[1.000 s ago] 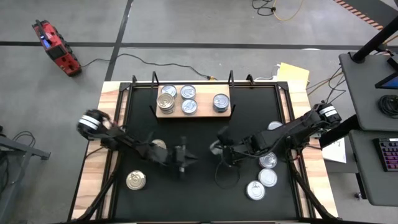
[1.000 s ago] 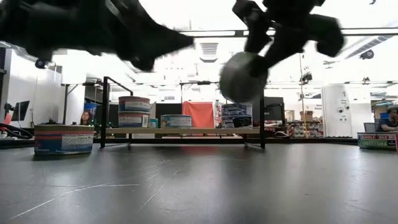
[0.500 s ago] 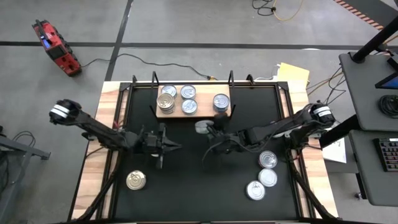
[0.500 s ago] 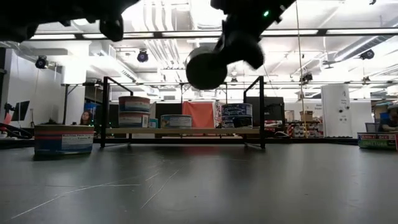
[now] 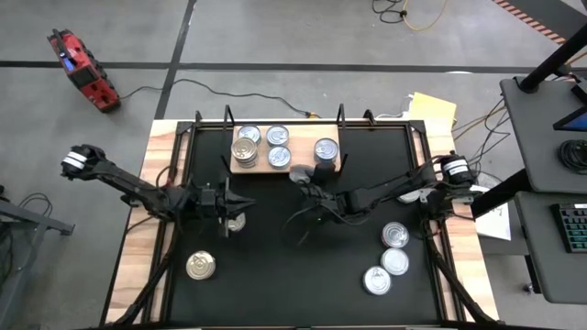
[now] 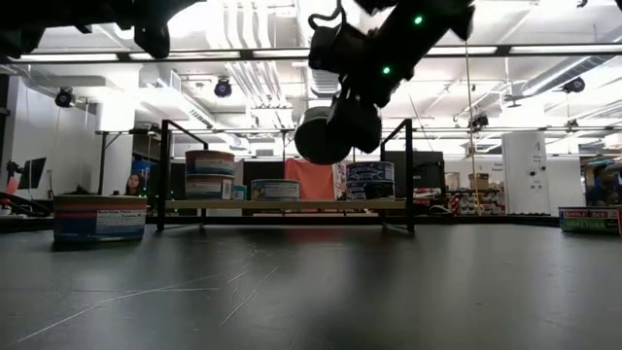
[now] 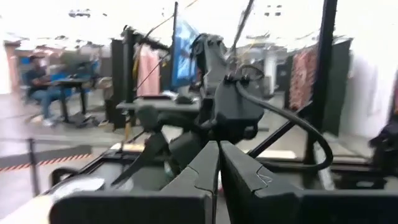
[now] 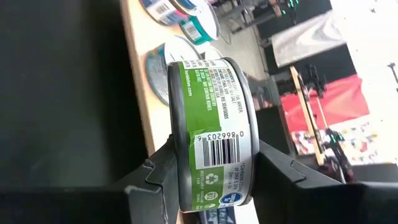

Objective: Stack canned seafood by type on shelf
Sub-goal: Put the green tuna can on the shelf

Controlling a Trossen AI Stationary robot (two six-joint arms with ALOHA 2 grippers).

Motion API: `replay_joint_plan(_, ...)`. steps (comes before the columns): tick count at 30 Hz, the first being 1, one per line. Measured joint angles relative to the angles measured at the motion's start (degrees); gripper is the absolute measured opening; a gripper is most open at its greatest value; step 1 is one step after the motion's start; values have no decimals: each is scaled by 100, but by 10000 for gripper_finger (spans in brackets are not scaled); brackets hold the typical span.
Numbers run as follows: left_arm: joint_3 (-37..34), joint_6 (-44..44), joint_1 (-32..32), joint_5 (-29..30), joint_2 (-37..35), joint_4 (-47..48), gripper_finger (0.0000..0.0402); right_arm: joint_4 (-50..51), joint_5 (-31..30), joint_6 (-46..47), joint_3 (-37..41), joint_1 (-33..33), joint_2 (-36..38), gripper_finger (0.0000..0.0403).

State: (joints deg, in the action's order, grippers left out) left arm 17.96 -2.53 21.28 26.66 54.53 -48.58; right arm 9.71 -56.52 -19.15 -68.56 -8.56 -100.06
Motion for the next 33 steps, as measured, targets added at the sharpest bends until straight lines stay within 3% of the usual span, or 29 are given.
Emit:
replay_joint_plan(11,-7,-34,-2,287,-219,630,0,-126,318,174,-28,457,-328,136)
replay_joint_plan(33,-7,-146,-2,294,-180,763,0,-197,602,52,-30,925,-568,136)
